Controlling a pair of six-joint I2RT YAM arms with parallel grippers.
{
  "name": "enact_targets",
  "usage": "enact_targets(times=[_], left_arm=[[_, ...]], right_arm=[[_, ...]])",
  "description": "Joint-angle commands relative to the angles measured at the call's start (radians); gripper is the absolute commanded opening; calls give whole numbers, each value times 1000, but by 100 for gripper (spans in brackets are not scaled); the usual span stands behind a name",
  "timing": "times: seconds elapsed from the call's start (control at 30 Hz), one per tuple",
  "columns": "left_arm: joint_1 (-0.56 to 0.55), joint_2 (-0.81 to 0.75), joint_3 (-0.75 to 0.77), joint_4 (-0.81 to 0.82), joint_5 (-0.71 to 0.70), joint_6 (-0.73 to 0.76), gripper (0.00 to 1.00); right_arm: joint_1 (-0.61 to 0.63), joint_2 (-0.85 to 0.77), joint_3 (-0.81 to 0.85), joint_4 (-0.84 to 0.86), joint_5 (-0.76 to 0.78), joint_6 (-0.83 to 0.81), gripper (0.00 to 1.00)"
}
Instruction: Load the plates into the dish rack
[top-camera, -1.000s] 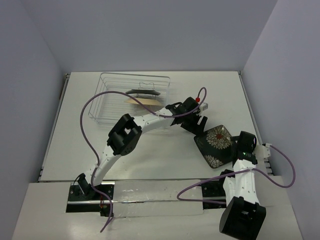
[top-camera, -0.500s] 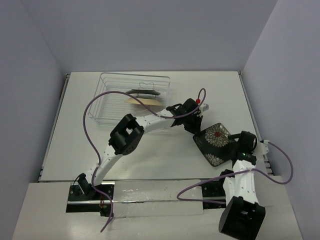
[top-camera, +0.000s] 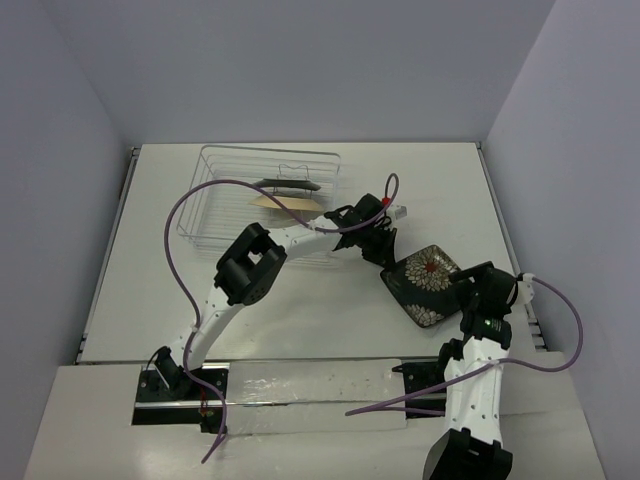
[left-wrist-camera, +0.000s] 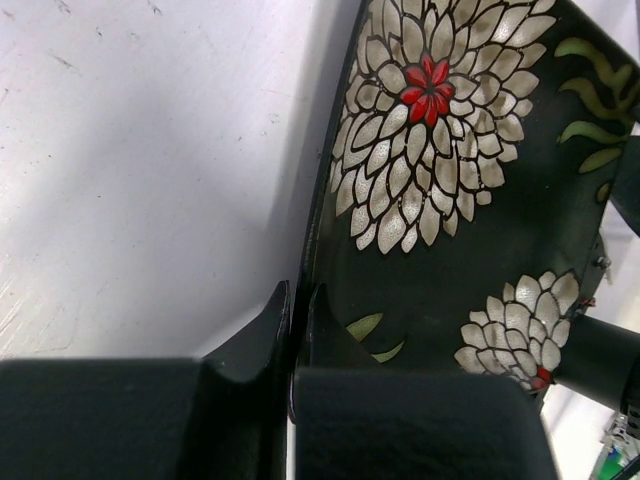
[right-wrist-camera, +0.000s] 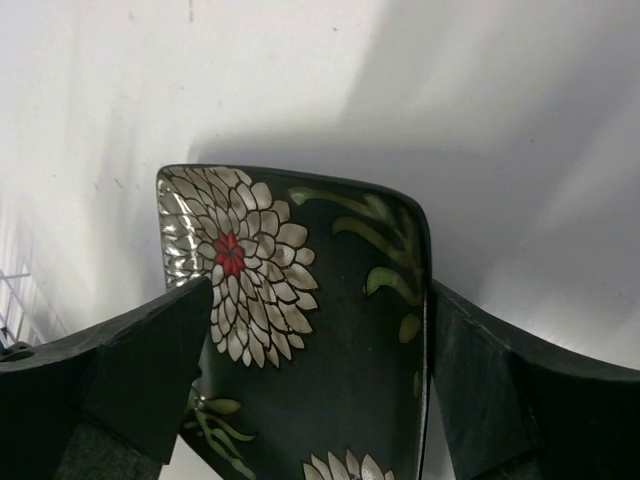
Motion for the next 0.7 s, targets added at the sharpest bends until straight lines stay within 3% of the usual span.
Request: enact_targets(times=[0.0, 0.43, 0.57, 0.67], left_arm=[[-43, 22, -58, 56, 4, -44, 0], [-37, -7, -92, 157, 101, -100, 0], [-36, -12, -104, 180, 112, -112, 0], [-35, -15, -117, 218, 135, -130, 0]], right_arm=[[17, -35, 81, 98, -254, 65, 86], [17, 28, 112, 153, -406, 61, 73], [17, 77, 157, 77, -386, 9, 61], [17, 74, 153, 80, -392, 13, 41]])
